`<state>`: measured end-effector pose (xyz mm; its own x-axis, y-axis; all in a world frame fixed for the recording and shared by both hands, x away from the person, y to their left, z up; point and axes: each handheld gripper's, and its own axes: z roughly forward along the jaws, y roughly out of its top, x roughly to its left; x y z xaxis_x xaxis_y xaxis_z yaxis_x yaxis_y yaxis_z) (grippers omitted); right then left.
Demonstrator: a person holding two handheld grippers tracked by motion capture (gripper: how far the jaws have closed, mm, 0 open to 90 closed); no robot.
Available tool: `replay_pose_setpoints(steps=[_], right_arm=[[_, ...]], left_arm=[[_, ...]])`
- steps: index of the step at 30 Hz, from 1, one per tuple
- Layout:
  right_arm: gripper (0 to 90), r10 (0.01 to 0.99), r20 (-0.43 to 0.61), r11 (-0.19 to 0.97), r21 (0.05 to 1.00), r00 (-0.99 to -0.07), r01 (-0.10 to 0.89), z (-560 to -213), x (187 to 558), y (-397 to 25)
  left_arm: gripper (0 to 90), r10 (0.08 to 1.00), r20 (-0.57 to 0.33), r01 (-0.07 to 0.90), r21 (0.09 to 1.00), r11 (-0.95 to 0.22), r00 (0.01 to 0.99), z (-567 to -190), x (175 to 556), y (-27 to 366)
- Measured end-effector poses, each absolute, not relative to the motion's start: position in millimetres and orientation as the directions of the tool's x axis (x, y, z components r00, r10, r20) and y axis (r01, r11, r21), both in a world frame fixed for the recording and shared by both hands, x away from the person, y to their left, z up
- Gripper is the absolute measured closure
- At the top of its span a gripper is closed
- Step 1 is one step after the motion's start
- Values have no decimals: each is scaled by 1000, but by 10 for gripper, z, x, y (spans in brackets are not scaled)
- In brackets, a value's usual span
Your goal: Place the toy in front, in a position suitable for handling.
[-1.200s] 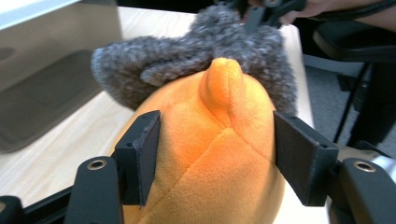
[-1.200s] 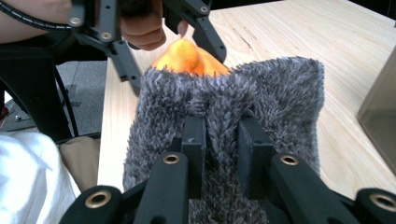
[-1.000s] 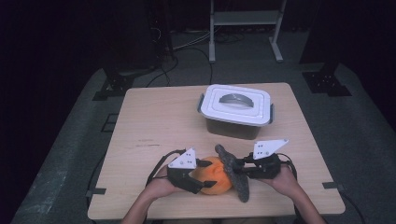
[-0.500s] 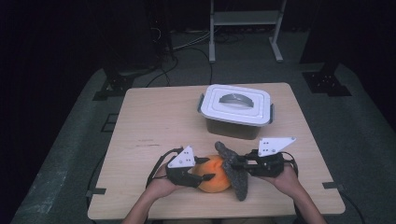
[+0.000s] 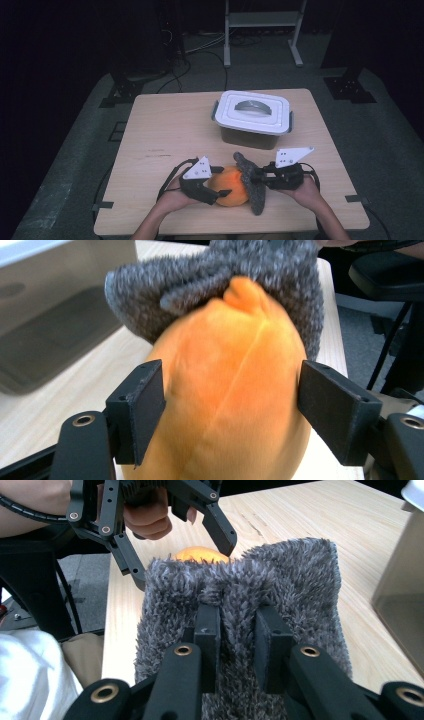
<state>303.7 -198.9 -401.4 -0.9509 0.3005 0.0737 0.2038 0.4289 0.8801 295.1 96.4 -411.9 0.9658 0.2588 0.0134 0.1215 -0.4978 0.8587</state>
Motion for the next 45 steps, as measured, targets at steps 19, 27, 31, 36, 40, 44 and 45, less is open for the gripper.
replay_pose_setpoints(steps=[19, 27, 31, 36, 40, 44, 45], right_arm=[[735, 338, 90, 448, 860, -937, 245, -4051, 3087, -2086], [738, 346, 54, 384, 903, -937, 194, -3896, 3053, -2051], [738, 325, 48, 421, 887, -944, 190, -3947, 3056, -1940], [734, 254, 106, 452, 866, -961, 215, -4038, 3031, -1913], [733, 228, 108, 478, 853, -968, 208, -4023, 2995, -1913], [734, 266, 79, 453, 869, -961, 197, -3956, 3010, -1962], [735, 276, 80, 441, 875, -958, 200, -3947, 3016, -1975]], left_arm=[[384, 247, 80, 65, 845, -530, 966, -4163, 2919, 943], [478, 245, 176, -8, 826, -563, 953, -4047, 2901, 1028], [447, 187, 131, -2, 825, -565, 974, -4038, 2880, 1011], [321, 246, 43, 84, 872, -483, 968, -3986, 2948, 1060], [313, 231, 7, 115, 855, -507, 973, -4055, 2955, 1034], [346, 159, -45, 123, 843, -524, 986, -4076, 2941, 1023], [351, 126, -56, 115, 840, -531, 990, -4080, 2927, 1018]])
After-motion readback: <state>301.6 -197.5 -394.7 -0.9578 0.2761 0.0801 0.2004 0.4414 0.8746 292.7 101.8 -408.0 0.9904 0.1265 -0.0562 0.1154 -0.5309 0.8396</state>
